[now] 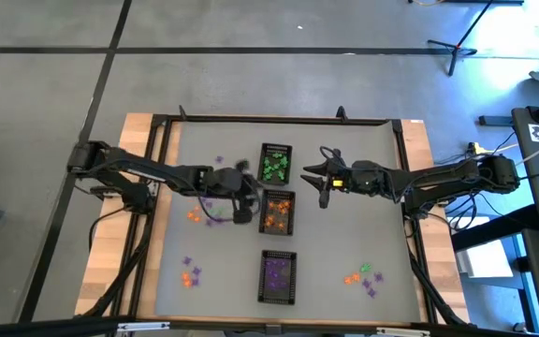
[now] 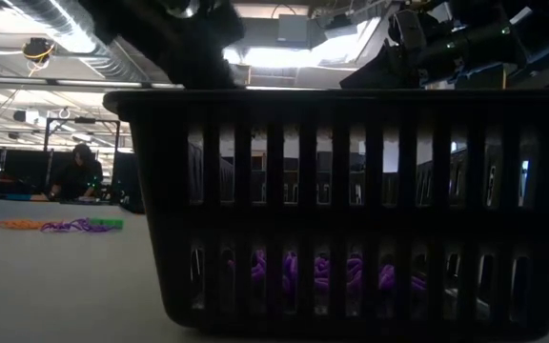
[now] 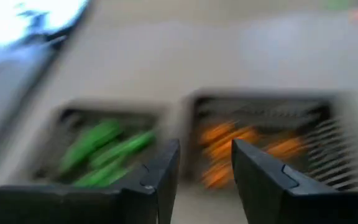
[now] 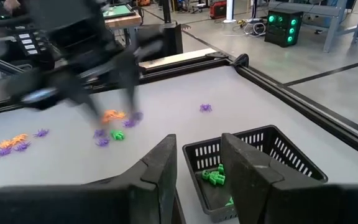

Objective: Sort Halloween decoration
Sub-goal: Put the violet spider toy into the bottom black bin

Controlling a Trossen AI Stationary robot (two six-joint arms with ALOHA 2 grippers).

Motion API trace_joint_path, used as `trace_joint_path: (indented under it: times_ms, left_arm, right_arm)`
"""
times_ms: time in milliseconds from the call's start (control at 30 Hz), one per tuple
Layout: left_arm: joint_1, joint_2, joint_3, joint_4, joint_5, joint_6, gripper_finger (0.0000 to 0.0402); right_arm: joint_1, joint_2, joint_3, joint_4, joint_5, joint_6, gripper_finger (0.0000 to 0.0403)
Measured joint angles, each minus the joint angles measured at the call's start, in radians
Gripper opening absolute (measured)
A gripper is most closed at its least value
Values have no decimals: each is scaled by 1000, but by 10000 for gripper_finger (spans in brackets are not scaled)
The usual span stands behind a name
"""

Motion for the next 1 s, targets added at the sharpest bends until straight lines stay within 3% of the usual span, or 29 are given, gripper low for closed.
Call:
trace_joint_path:
  times_ms: [133,233,300,500,667,800,1000]
  left_arm:
    - [46,-82,0,-273,-367,-11,136]
    - [135,-106,0,-446,-479,-76,136]
    - [216,-105,0,-507,-434,-93,136]
    - [493,-68,-1,-539,-87,-68,136]
    - [662,0,-1,-531,85,-43,136]
    - [713,89,-1,-527,184,-31,136]
    - [703,221,3,-503,191,-28,136]
  right_arm:
    - [0,0,0,-2,0,0,124]
    - [0,0,0,2,0,0,124]
    - [0,0,0,8,6,0,124]
    - [0,0,0,34,15,0,124]
    - [0,0,0,29,15,0,124]
    - [0,0,0,23,14,0,124]
    - [0,0,0,22,14,0,124]
